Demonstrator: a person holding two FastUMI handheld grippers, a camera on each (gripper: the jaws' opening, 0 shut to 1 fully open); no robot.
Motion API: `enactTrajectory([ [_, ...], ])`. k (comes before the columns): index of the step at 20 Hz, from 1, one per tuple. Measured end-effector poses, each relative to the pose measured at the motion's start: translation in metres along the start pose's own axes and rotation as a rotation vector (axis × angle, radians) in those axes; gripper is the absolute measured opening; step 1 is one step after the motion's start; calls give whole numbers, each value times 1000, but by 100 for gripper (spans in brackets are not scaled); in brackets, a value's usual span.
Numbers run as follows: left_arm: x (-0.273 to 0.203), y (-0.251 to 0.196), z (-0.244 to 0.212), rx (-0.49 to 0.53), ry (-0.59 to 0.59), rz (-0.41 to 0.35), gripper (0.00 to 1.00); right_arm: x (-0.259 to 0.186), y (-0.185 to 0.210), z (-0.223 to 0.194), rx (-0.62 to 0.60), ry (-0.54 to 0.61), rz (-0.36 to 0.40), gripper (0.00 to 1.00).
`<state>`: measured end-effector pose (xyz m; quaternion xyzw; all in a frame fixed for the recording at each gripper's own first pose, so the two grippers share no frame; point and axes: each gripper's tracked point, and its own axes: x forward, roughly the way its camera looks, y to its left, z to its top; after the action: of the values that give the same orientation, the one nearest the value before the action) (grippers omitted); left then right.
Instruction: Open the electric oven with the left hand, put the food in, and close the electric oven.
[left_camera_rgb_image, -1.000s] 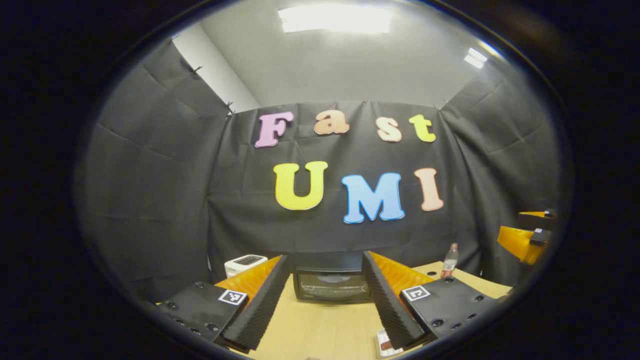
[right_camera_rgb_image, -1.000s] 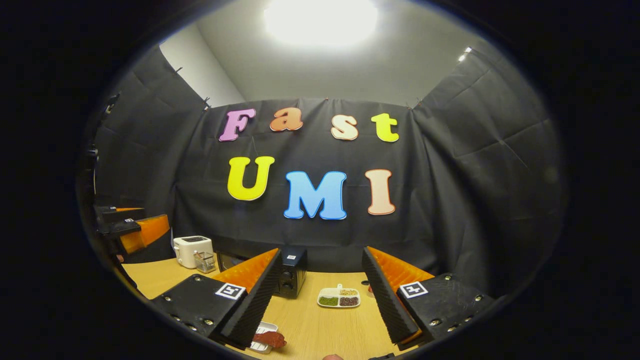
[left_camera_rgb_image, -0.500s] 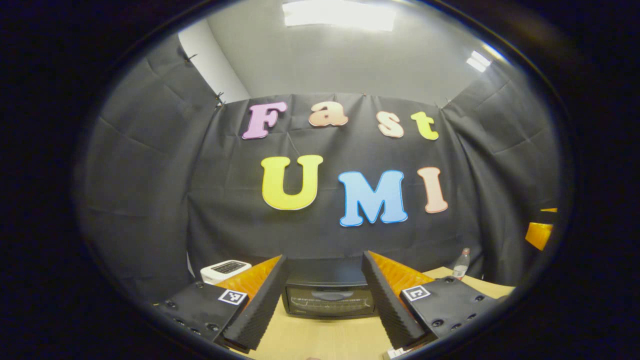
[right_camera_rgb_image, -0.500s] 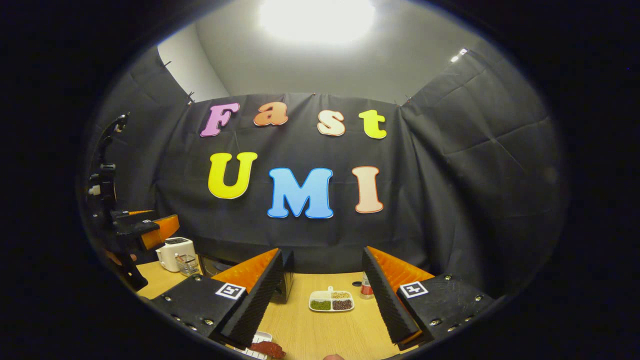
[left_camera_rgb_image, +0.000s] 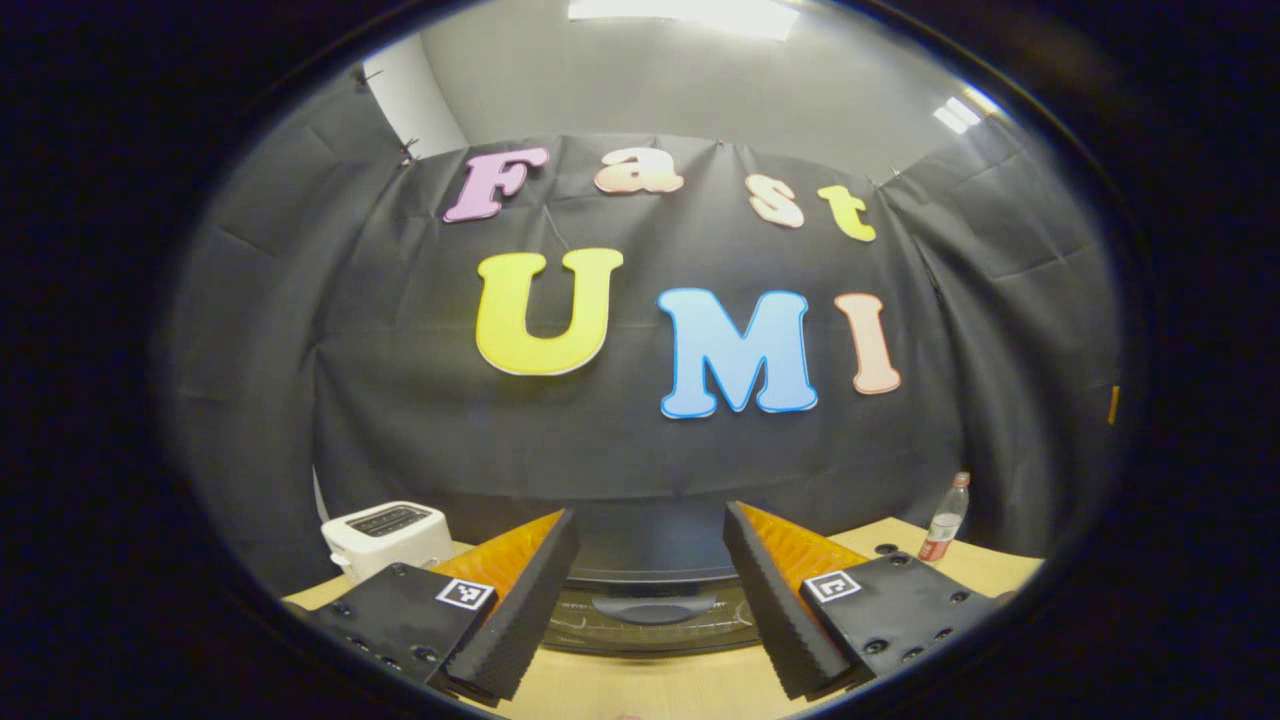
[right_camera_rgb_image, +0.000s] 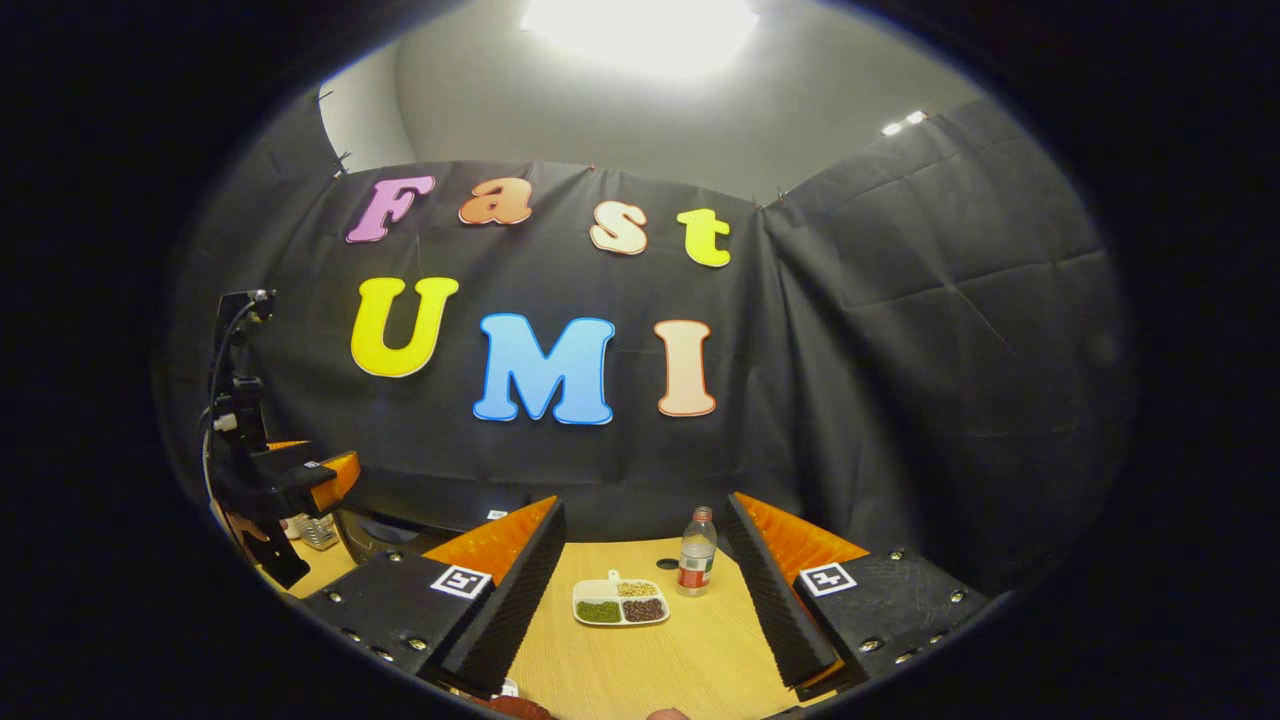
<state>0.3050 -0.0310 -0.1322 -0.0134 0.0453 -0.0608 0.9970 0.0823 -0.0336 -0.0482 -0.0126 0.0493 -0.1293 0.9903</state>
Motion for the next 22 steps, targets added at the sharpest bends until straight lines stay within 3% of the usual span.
enactTrajectory([
  [10, 67, -2, -94, 13, 131, -18, 100, -4, -13, -10, -74, 75, -87, 96],
  [11, 70, -1, -99, 16, 139, -14, 92, -5, -13, -11, -79, 80, -87, 96],
  [12, 74, -1, -103, 18, 145, -9, 92, -5, -12, -12, -85, 84, -85, 96],
  [14, 79, -1, -114, 25, 164, -8, 92, -8, -9, -13, -97, 90, -78, 96],
  [16, 77, -1, -129, 15, 206, -3, 100, -10, -8, -13, -108, 95, -69, 96],
  [22, 62, -3, -127, 41, 167, -3, 97, -11, -12, -13, -122, 96, -58, 96],
])
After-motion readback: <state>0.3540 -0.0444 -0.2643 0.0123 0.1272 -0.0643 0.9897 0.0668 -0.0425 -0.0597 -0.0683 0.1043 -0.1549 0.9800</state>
